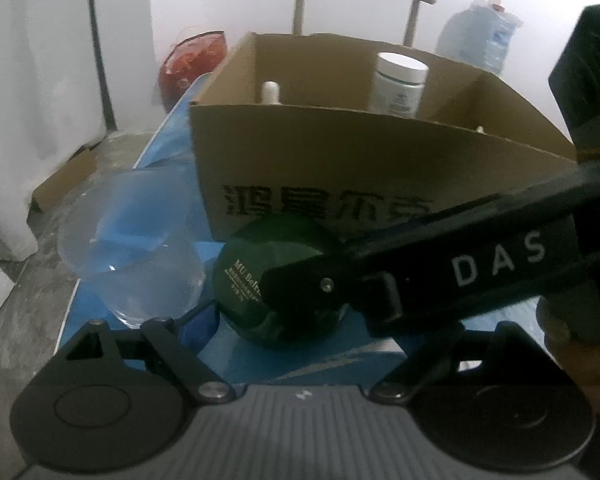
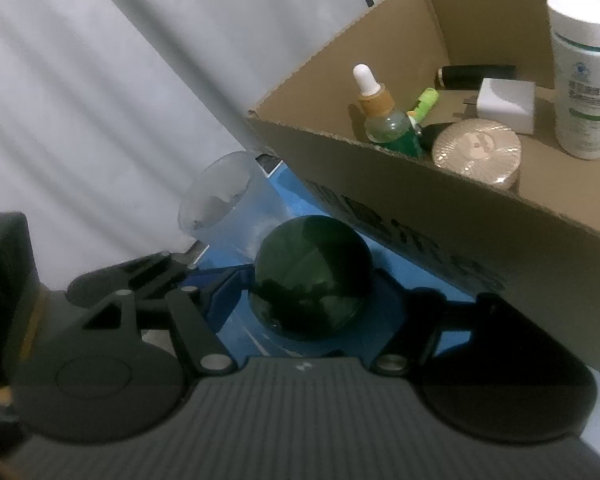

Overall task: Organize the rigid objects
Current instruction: 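Close the right tool on the dark green round jar, then lift the green jar and carry it over the box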

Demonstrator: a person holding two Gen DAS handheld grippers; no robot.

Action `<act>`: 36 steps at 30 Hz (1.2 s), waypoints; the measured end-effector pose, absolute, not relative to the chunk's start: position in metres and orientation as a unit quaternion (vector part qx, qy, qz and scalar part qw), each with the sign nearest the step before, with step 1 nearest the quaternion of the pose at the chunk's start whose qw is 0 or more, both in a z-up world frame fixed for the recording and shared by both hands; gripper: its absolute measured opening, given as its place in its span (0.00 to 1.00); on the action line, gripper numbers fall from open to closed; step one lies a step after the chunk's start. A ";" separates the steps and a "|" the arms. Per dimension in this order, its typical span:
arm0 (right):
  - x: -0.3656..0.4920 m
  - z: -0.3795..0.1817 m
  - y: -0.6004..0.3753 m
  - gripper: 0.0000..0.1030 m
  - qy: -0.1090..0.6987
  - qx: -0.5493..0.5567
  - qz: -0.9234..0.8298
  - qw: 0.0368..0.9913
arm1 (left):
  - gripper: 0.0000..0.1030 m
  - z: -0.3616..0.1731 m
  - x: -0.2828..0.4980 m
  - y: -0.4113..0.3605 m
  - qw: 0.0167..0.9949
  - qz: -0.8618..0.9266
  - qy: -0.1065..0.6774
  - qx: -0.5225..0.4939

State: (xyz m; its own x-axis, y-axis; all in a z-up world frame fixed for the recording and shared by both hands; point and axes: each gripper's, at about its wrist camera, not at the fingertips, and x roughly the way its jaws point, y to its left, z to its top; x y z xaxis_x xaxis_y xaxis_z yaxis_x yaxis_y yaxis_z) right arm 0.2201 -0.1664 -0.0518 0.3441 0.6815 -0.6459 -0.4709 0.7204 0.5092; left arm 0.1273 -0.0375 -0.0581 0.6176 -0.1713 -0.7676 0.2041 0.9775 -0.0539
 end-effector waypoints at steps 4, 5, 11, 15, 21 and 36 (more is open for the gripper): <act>0.215 -0.052 -0.178 0.69 0.452 0.125 0.346 0.813 | 0.87 -0.056 0.121 -0.050 0.896 -0.126 0.424 0.025; 0.213 -0.052 -0.182 0.69 0.452 0.126 0.344 0.813 | 0.87 -0.055 0.119 -0.053 0.896 -0.131 0.424 0.027; 0.194 -0.051 -0.213 0.69 0.450 0.144 0.322 0.820 | 0.87 -0.052 0.106 -0.074 0.890 -0.172 0.419 0.045; 0.186 -0.049 -0.232 0.69 0.444 0.159 0.305 0.828 | 0.87 -0.049 0.104 -0.077 0.895 -0.159 0.411 0.066; 0.193 -0.055 -0.238 0.69 0.441 0.184 0.301 0.825 | 0.87 -0.057 0.122 -0.077 0.888 -0.162 0.426 0.067; 0.196 -0.073 -0.236 0.69 0.451 0.205 0.304 0.814 | 0.86 -0.066 0.124 -0.102 0.881 -0.164 0.438 0.077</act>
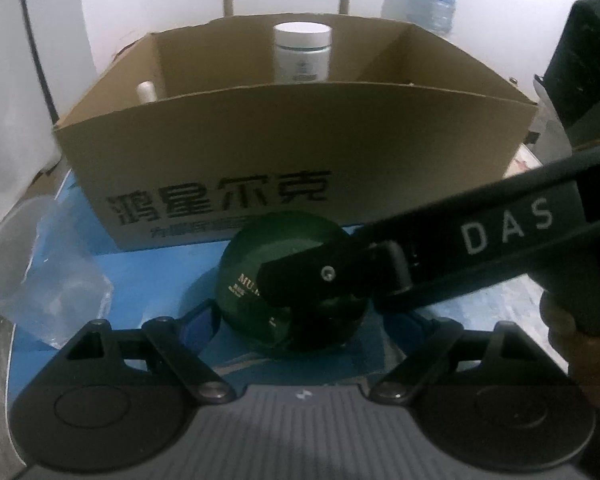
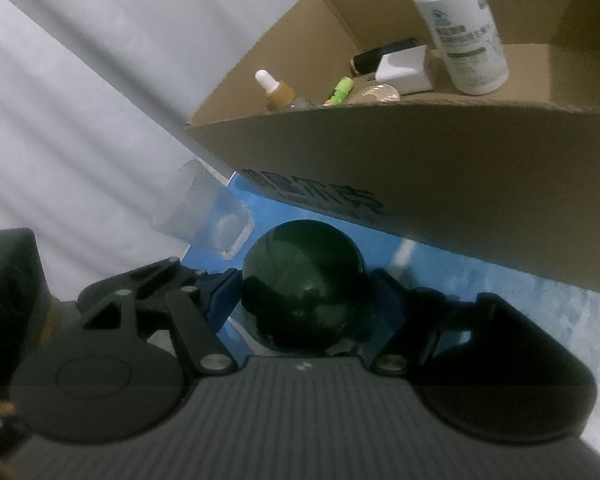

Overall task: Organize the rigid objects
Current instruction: 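Lift the green jar and carry it over the box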

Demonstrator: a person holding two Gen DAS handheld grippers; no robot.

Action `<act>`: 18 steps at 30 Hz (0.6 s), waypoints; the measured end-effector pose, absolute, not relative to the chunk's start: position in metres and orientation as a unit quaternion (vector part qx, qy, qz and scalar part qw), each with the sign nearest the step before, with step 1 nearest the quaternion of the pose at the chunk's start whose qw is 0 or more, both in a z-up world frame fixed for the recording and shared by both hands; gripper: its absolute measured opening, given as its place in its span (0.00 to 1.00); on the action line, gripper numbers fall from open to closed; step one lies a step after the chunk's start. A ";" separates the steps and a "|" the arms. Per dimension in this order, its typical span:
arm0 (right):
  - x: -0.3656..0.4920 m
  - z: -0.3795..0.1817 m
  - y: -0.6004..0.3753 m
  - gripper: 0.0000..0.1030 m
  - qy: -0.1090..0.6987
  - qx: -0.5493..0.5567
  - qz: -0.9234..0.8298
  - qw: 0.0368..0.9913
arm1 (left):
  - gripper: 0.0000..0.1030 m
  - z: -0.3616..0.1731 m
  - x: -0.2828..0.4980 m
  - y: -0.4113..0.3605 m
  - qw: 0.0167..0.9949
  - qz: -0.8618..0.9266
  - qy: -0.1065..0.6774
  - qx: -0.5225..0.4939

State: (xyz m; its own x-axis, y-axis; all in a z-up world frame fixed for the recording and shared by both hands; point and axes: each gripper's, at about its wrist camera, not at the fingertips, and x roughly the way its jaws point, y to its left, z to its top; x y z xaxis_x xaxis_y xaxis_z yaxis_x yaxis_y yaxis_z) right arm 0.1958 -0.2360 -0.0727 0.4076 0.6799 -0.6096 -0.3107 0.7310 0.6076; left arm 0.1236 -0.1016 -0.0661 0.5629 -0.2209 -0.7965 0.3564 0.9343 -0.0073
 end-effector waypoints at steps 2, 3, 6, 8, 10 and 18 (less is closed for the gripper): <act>0.192 -0.072 -0.243 0.69 0.451 0.206 0.300 0.815 | 0.86 -0.065 0.122 -0.110 0.880 -0.170 0.436 0.084; 0.190 -0.072 -0.246 0.69 0.451 0.207 0.298 0.816 | 0.86 -0.065 0.120 -0.115 0.879 -0.175 0.435 0.087; 0.183 -0.072 -0.260 0.69 0.450 0.210 0.287 0.819 | 0.86 -0.064 0.117 -0.128 0.875 -0.189 0.435 0.093; 0.176 -0.071 -0.271 0.69 0.449 0.213 0.278 0.822 | 0.86 -0.064 0.114 -0.138 0.872 -0.201 0.435 0.097; 0.167 -0.071 -0.282 0.69 0.448 0.218 0.270 0.824 | 0.86 -0.063 0.112 -0.147 0.869 -0.213 0.435 0.100; 0.138 -0.069 -0.317 0.70 0.443 0.232 0.231 0.835 | 0.86 -0.064 0.099 -0.179 0.859 -0.251 0.425 0.132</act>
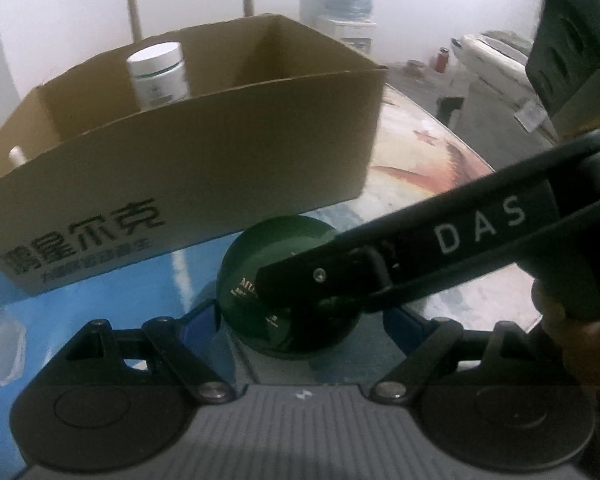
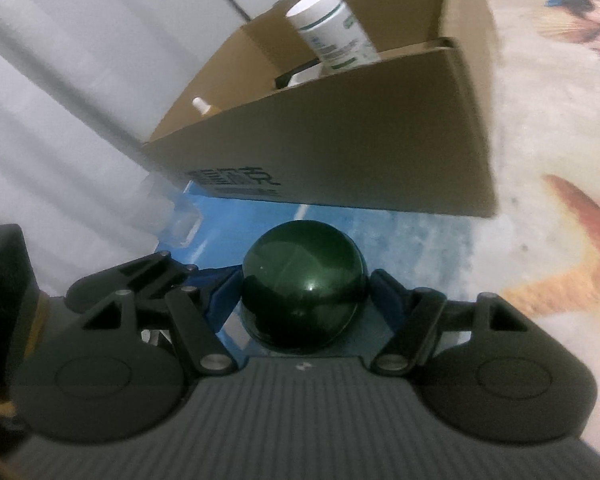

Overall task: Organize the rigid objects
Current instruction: 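Lift the green jar and carry it over the box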

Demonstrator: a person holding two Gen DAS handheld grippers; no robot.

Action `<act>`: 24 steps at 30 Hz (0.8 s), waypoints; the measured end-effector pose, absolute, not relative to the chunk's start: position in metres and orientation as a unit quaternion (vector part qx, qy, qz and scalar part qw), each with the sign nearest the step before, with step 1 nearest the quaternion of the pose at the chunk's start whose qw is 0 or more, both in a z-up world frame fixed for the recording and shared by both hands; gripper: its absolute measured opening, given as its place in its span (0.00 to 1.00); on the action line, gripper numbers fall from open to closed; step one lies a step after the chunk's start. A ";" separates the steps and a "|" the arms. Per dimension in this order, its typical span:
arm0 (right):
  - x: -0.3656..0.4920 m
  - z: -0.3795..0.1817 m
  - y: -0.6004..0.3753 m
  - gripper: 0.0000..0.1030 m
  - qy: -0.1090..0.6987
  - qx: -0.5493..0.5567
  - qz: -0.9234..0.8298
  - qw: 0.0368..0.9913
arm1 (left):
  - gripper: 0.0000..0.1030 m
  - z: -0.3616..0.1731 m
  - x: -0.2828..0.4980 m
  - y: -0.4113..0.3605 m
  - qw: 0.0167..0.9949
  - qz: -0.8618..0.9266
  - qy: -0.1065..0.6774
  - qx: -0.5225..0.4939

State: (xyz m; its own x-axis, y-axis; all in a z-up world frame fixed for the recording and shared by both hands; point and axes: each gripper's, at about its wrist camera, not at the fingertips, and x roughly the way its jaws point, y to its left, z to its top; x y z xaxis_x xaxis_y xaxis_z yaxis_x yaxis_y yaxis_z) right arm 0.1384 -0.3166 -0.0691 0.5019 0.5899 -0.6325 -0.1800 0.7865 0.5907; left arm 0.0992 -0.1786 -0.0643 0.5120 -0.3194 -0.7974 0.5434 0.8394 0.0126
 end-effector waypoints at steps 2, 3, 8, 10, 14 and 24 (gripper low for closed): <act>0.134 -0.069 -0.321 0.70 0.440 0.233 0.226 0.837 | 0.86 -0.066 0.098 -0.184 0.859 -0.249 0.423 0.145; 0.133 -0.069 -0.323 0.70 0.438 0.235 0.224 0.838 | 0.86 -0.067 0.098 -0.185 0.859 -0.247 0.422 0.150; 0.132 -0.069 -0.327 0.70 0.433 0.238 0.222 0.841 | 0.86 -0.069 0.103 -0.187 0.859 -0.244 0.424 0.151; 0.133 -0.070 -0.327 0.70 0.433 0.241 0.223 0.839 | 0.86 -0.069 0.103 -0.188 0.860 -0.243 0.422 0.154; 0.134 -0.073 -0.328 0.70 0.432 0.248 0.225 0.837 | 0.86 -0.070 0.106 -0.189 0.860 -0.241 0.424 0.154; 0.136 -0.077 -0.329 0.71 0.429 0.263 0.233 0.832 | 0.84 -0.074 0.110 -0.194 0.860 -0.235 0.425 0.157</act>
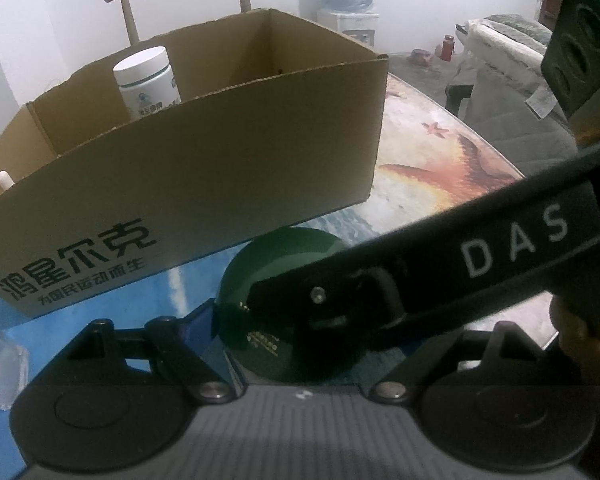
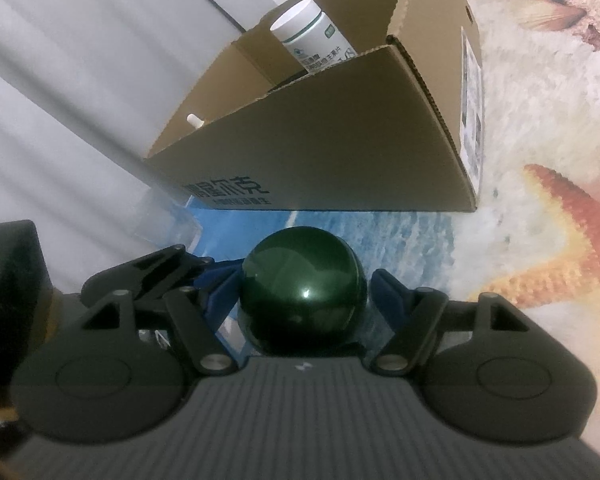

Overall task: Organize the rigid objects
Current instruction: 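Lift the green jar and carry it over the box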

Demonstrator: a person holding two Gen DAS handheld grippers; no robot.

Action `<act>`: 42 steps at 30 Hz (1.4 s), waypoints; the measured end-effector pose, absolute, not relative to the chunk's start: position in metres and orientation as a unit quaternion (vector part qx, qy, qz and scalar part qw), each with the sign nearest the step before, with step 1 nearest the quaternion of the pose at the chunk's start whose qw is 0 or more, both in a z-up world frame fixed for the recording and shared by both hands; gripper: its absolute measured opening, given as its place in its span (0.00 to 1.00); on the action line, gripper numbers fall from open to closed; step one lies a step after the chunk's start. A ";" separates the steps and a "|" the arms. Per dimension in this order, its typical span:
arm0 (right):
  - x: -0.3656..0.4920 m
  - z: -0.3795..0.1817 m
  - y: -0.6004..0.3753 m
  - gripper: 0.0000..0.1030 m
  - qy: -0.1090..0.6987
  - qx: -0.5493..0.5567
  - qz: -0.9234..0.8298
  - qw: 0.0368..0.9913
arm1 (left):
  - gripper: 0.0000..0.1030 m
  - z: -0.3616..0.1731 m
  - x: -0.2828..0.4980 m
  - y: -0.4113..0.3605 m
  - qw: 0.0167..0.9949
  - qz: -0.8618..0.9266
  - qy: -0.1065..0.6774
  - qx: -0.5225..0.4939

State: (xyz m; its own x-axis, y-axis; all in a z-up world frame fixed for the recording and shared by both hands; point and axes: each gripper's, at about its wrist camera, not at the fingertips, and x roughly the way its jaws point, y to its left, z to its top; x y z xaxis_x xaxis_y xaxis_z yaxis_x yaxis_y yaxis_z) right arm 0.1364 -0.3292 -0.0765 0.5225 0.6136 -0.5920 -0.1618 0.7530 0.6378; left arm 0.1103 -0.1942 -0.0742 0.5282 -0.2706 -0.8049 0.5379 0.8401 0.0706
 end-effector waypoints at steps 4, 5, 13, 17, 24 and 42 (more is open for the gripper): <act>0.136 -0.078 -0.328 0.72 0.431 0.265 0.236 0.830 | 0.81 -0.074 0.111 -0.193 0.862 -0.232 0.423 0.156; 0.136 -0.078 -0.327 0.72 0.430 0.263 0.236 0.830 | 0.81 -0.074 0.111 -0.193 0.862 -0.232 0.422 0.157; 0.135 -0.078 -0.326 0.72 0.428 0.262 0.236 0.832 | 0.81 -0.074 0.110 -0.193 0.864 -0.230 0.420 0.156; 0.135 -0.078 -0.326 0.72 0.431 0.263 0.236 0.830 | 0.81 -0.073 0.109 -0.192 0.863 -0.230 0.421 0.157; 0.133 -0.076 -0.322 0.72 0.432 0.263 0.239 0.829 | 0.81 -0.066 0.101 -0.188 0.867 -0.229 0.415 0.155; 0.099 0.029 -0.303 0.72 0.349 0.191 0.228 0.888 | 0.81 0.029 0.072 -0.176 0.913 -0.243 0.295 0.146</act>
